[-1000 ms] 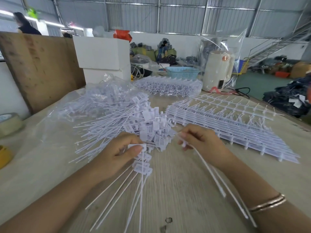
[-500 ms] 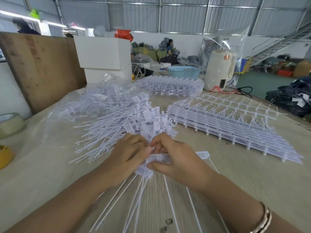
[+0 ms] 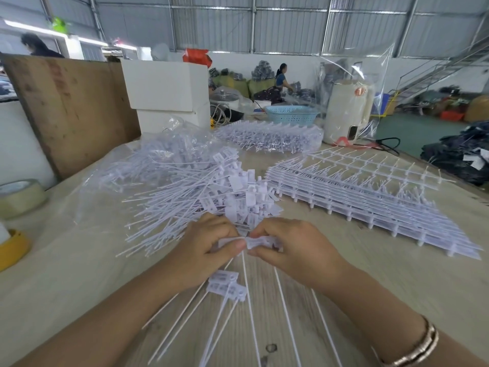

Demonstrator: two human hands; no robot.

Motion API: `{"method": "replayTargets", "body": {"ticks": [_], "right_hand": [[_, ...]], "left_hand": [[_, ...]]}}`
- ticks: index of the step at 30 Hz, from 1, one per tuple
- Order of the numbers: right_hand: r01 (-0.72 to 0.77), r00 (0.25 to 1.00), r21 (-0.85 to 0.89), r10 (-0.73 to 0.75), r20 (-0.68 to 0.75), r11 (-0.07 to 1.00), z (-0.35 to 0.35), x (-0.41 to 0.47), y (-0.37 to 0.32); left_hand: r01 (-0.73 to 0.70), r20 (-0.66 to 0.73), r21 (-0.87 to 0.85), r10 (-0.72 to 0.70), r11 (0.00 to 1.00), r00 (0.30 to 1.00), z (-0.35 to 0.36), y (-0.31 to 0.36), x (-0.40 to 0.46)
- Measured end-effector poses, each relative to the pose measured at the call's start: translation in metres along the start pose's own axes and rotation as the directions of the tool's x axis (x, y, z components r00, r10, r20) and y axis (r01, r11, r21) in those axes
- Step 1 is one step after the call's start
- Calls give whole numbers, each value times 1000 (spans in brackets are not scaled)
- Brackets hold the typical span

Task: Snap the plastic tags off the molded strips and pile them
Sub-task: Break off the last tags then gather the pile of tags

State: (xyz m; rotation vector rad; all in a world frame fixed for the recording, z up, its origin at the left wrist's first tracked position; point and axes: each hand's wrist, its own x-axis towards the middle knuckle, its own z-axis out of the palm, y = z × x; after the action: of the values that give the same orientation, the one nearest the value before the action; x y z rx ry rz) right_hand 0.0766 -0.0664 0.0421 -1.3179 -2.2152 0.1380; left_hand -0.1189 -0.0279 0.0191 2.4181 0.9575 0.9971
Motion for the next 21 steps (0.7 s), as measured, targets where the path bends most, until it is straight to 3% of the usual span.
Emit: {"method": "replayTargets", "body": {"ticks": [8,13,17,21], "right_hand": [[-46,996,115,37,75,992,3,0,3],[-78,995,356,53,80,931,3,1,7],[-76,995,512,33,91,856,-3,5,7],[-151,973,617,226,-44,773,-25,2,34]], "left_hand": [[-36,8,51,36,998,999,-5,-2,0],[-37,0,77,37,996,999,-6,-1,0],[-34,-8,-65,33,997,999,-6,4,0],[120,-49,-365,-148,923,988,-17,-2,-6]]}}
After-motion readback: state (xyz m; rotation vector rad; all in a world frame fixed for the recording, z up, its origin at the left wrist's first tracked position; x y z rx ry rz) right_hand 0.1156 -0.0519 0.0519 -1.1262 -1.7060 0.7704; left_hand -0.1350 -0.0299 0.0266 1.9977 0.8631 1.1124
